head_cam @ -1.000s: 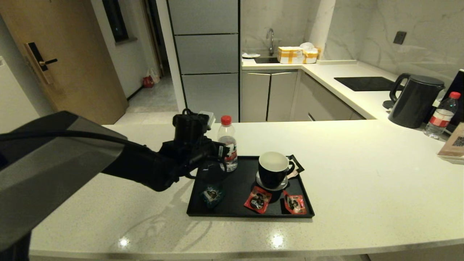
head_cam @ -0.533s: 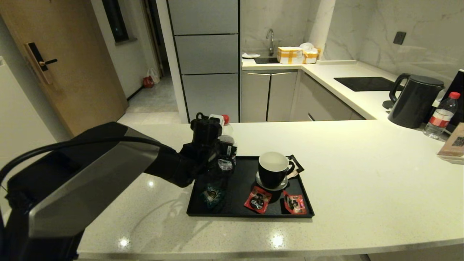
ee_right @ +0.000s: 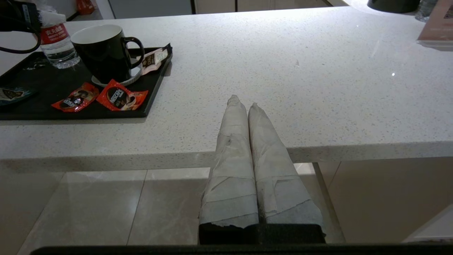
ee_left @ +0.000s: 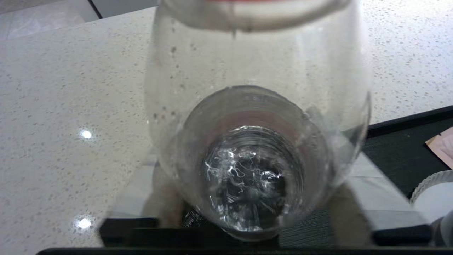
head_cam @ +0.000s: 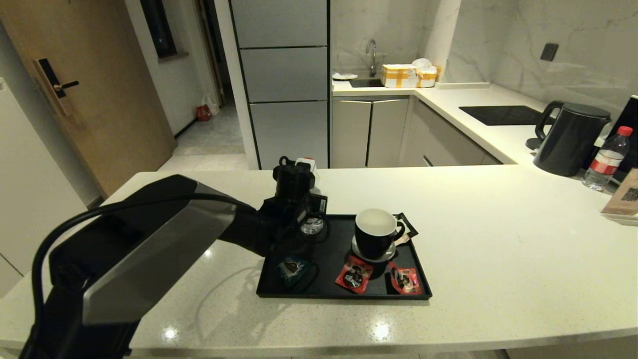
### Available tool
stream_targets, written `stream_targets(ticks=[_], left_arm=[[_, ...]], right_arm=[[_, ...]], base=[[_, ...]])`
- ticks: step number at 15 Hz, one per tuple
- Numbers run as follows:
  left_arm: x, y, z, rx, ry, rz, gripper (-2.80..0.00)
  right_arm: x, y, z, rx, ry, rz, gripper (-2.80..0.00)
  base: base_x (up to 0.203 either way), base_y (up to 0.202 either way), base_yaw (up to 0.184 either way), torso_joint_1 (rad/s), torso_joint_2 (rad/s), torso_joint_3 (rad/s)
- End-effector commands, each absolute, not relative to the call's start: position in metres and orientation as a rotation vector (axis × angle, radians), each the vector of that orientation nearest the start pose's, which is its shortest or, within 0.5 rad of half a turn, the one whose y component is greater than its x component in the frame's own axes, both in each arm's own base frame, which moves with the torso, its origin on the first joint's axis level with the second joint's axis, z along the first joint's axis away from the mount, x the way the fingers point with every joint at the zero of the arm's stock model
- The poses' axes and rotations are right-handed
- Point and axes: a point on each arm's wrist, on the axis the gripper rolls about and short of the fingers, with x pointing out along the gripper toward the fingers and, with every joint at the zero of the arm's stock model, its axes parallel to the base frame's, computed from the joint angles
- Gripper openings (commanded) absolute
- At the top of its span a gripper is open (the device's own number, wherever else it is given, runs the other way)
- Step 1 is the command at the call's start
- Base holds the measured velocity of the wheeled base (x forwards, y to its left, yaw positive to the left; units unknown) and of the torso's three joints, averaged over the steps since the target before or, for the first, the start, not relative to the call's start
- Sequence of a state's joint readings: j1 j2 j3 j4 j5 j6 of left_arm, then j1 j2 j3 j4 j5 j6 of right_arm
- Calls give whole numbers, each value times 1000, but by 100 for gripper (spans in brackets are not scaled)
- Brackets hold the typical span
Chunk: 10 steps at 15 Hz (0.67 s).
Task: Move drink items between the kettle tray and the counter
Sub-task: Pick up the bottled water, then place it on the left
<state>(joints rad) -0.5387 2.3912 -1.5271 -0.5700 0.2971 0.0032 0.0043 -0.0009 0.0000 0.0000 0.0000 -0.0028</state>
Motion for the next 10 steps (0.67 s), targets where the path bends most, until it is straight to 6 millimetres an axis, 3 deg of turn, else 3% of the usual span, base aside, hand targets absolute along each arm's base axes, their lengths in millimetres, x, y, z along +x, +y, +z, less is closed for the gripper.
stream_targets(ticks=[1,4,5,8,9,10], left_arm=[[422,-245,90,123,268,-238,-280],[419,-245,98,122,255,-219,-280],[415,-243,114,116,232,-196,-280],[389,-224,190,76,158,-140,-280],[374,-208,220,50,139,-101,-280],[364,-195,235,37,146,-58,-280]], right_arm=[[-23,0,75,-3,0,5,-280],[-23,0,75,-3,0,5,-280],[-23,0,75,-3,0,5,-280],[-23,0,75,-3,0,5,-280],[-23,0,75,-3,0,5,-280],[-23,0,75,-3,0,5,-280]], base=[[0,0,0,0,0,0],[0,0,0,0,0,0],[0,0,0,0,0,0],[0,0,0,0,0,0],[0,0,0,0,0,0],[0,0,0,0,0,0]])
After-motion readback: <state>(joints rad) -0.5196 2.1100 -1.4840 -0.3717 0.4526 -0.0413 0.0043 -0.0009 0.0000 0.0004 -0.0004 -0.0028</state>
